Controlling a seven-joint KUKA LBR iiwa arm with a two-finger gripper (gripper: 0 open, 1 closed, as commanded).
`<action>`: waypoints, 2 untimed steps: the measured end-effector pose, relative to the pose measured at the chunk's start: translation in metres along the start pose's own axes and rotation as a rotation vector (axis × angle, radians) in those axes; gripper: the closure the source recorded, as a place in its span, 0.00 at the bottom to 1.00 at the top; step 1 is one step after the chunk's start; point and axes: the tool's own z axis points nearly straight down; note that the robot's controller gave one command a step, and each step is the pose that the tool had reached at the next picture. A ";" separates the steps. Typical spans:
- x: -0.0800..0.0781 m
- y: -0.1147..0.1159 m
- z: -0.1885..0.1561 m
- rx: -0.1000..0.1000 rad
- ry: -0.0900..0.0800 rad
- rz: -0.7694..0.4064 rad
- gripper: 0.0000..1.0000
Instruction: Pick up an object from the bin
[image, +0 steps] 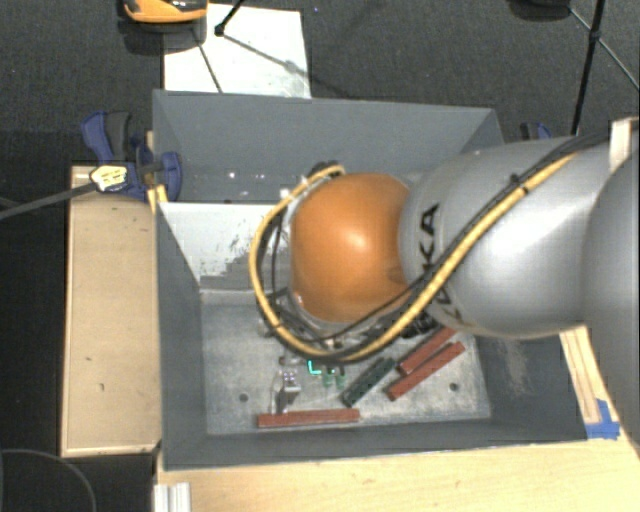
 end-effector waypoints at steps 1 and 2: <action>-0.002 -0.001 -0.004 -0.002 -0.008 0.005 0.00; -0.007 -0.010 0.036 -0.005 -0.016 -0.013 0.00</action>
Offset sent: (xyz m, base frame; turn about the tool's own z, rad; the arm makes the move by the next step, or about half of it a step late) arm 0.0080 -0.0270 -0.1037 -0.0325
